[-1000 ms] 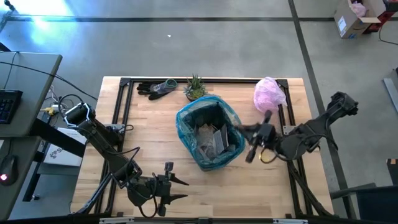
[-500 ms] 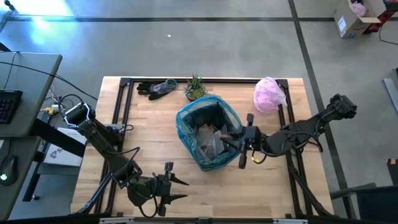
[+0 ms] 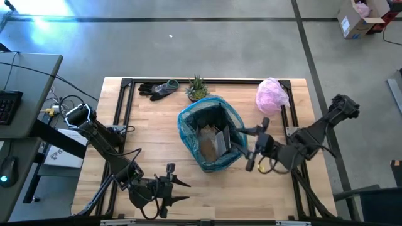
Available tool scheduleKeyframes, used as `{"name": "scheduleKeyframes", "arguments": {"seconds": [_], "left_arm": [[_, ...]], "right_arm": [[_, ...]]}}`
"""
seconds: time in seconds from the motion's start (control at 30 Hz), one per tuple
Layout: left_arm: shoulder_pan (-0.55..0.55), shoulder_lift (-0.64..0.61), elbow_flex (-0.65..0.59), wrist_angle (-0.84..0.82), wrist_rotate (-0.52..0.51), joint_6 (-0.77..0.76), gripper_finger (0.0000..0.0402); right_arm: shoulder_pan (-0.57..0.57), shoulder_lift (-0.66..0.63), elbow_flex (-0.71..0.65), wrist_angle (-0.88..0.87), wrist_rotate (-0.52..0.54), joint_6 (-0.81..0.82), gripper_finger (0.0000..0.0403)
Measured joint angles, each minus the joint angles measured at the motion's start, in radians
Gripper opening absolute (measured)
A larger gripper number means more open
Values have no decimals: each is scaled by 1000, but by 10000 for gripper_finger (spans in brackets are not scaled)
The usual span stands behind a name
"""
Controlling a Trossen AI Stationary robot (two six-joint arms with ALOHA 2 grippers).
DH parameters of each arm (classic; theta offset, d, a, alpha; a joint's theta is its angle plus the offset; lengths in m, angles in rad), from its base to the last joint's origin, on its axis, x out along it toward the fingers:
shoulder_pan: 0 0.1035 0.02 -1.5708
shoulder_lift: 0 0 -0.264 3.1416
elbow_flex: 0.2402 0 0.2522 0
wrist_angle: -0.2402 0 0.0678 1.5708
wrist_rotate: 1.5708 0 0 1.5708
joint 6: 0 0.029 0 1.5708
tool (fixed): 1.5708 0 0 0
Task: Place trash/remove bag and relplace
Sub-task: Put the transparent plastic into the trash bin
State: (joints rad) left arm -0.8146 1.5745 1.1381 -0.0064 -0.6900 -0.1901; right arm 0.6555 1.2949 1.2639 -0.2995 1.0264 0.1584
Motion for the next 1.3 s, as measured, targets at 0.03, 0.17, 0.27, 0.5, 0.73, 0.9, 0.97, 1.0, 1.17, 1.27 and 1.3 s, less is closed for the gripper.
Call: {"name": "scheduleKeyframes", "arguments": {"seconds": [0.03, 0.17, 0.27, 0.5, 0.73, 0.9, 0.97, 1.0, 1.17, 1.27, 1.3], "left_arm": [[0, 0, 0, -5, 1, 0, 159], [-3, 0, 0, -29, 5, -7, 159], [-3, 0, 0, -41, 5, -8, 159], [1, 0, 0, -42, 0, 8, 159], [13, 0, 0, -42, 0, 8, 159], [17, 0, 0, -41, 0, 1, 159], [17, 0, 0, -41, 0, 0, 159], [17, 0, 0, -41, 0, 0, 159], [18, 0, 0, -41, 0, -8, 159], [19, 0, 0, -40, -1, -15, 159], [20, 0, 0, -40, -1, -15, 159]], "right_arm": [[21, 0, 6, -39, 20, 38, 204], [112, 1, 15, -223, 35, 272, 191], [181, 22, 15, -409, 41, 508, 184], [320, 119, 15, -810, 89, 1055, 181], [353, 281, 0, -1204, 33, 1556, 181], [354, 329, -154, -1173, -14, 1754, 181], [354, 316, -244, -1082, -18, 1801, 181], [354, 306, -295, -1027, -19, 1816, 181], [341, 243, -539, -772, -40, 1851, 181], [331, 198, -664, -650, -45, 1841, 181], [324, 181, -699, -621, -52, 1832, 181]]}}
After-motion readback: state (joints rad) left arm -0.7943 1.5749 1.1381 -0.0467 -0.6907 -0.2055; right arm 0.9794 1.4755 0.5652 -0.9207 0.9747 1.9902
